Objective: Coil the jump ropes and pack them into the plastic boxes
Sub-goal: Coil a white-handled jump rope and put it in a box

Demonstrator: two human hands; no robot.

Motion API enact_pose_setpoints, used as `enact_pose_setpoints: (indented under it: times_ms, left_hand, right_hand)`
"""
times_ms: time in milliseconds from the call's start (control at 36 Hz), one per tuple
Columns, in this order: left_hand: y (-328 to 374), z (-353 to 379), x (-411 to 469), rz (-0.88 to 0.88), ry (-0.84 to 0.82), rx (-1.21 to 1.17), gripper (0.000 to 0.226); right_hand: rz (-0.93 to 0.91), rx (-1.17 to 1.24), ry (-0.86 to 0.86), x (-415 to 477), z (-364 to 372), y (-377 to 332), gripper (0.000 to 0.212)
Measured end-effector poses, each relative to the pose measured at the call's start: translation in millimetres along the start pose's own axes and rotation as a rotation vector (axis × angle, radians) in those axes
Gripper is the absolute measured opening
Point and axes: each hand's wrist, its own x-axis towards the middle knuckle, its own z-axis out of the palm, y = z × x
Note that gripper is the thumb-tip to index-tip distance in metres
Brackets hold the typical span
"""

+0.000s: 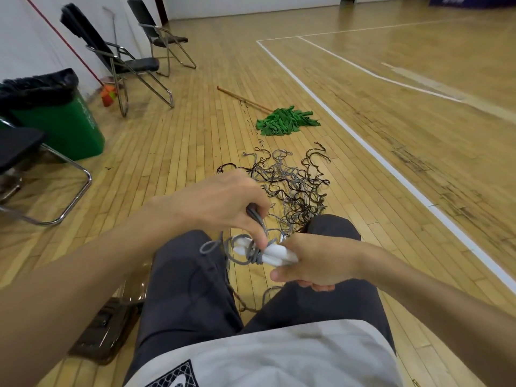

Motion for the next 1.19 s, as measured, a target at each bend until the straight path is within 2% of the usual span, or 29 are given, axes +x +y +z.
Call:
enact_pose_setpoints:
  times_ms: [167, 278, 417, 500, 639, 806, 917, 1083, 1111, 1167, 1194]
  left_hand:
    - [6, -4, -5, 0.04, 0.006, -0.28, 0.035]
    - [4, 0, -5, 0.02, -0.125, -0.535, 0.024]
    - [-6, 14, -10, 0.048, -0.202, -0.876, 0.019]
    - [-8, 24, -12, 0.084, -0.208, -1.045, 0.035]
    - [-14, 37, -13, 0.097, -0.187, -1.222, 0.037]
    - [-16, 50, -12, 0.139, -0.178, -1.426, 0.032]
    - [-17, 58, -13, 0.138, -0.146, -1.445, 0.027]
    - [-14, 72, -10, 0.095, -0.041, -1.554, 0.036]
    - [-17, 76, -11, 0.063, -0.033, -1.602, 0.034]
    - [-28, 85, -10, -0.022, -0.067, -1.745, 0.016]
    - [-36, 91, -11, -0.024, -0.045, -1.78, 0.019]
  right_hand:
    - [-0.019, -0.062, -0.054, -11, -2, -7, 0.031]
    - [-0.07, -0.142, -0.078, -17, 1, -14, 0.034]
    - [-0.16, -0.059, -0.063, -25, 0, -18, 0.033]
    - [-0.203, -0.074, -0.02, -23, 1, -18, 0.037]
    - [-0.216, -0.065, 0.053, -17, 2, -21, 0.049]
    - [-0.236, -0.011, 0.044, -17, -2, -20, 0.045]
    - [-0.253, -0.033, 0.043, -15, -2, -21, 0.038]
    - [-0.263, 0.055, 0.048, -11, -1, -16, 0.04]
    - [-0.282, 0.065, 0.057, -11, -1, -16, 0.04]
    - [-0.328, 0.098, 0.078, -10, 0, -15, 0.041]
    - [-0.348, 0.131, 0.086, -10, 0, -15, 0.04]
